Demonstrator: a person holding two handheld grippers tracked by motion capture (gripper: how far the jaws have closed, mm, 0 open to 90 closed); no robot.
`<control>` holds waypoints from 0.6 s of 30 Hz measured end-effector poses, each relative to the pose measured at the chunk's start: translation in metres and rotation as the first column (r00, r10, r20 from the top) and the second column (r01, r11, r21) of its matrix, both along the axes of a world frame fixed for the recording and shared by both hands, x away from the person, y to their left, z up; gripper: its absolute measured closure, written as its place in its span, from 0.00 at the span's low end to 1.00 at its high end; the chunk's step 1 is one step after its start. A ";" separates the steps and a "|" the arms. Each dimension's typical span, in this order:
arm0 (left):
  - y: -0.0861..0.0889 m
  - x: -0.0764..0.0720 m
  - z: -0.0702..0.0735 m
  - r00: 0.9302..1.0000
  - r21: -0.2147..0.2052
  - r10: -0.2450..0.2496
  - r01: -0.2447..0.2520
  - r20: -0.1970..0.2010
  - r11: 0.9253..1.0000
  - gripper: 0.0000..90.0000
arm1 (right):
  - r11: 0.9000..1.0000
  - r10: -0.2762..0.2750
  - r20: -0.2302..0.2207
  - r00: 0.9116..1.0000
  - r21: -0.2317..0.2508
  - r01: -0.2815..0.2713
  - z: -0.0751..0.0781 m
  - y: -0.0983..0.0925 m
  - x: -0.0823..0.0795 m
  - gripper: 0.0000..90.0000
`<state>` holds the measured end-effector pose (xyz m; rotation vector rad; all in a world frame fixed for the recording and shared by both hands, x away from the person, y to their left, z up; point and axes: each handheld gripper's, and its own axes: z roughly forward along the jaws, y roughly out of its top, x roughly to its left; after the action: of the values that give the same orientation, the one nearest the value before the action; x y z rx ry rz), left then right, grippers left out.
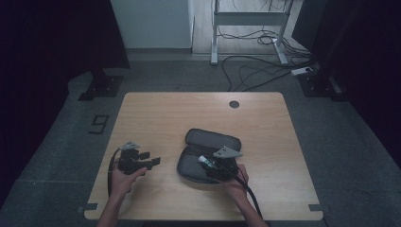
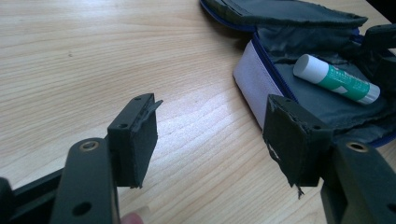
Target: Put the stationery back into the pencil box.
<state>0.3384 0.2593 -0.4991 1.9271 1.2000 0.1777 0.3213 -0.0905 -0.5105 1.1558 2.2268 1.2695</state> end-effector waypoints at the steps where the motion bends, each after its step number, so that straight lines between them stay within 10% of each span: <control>1: 0.001 -0.001 0.000 1.000 0.000 0.001 -0.001 0.002 1.000 0.39 | 1.000 0.000 0.000 1.000 0.003 0.000 0.001 0.001 0.000 0.46; 18: 0.003 -0.007 -0.002 1.000 -0.012 0.008 -0.008 0.008 1.000 0.40 | 0.997 0.002 0.056 0.998 0.071 -0.006 0.022 -0.024 -0.002 0.43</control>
<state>0.3312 0.2624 -0.5009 1.9099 1.2006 0.1823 0.3193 -0.1140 -0.4881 1.1272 2.1608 1.3765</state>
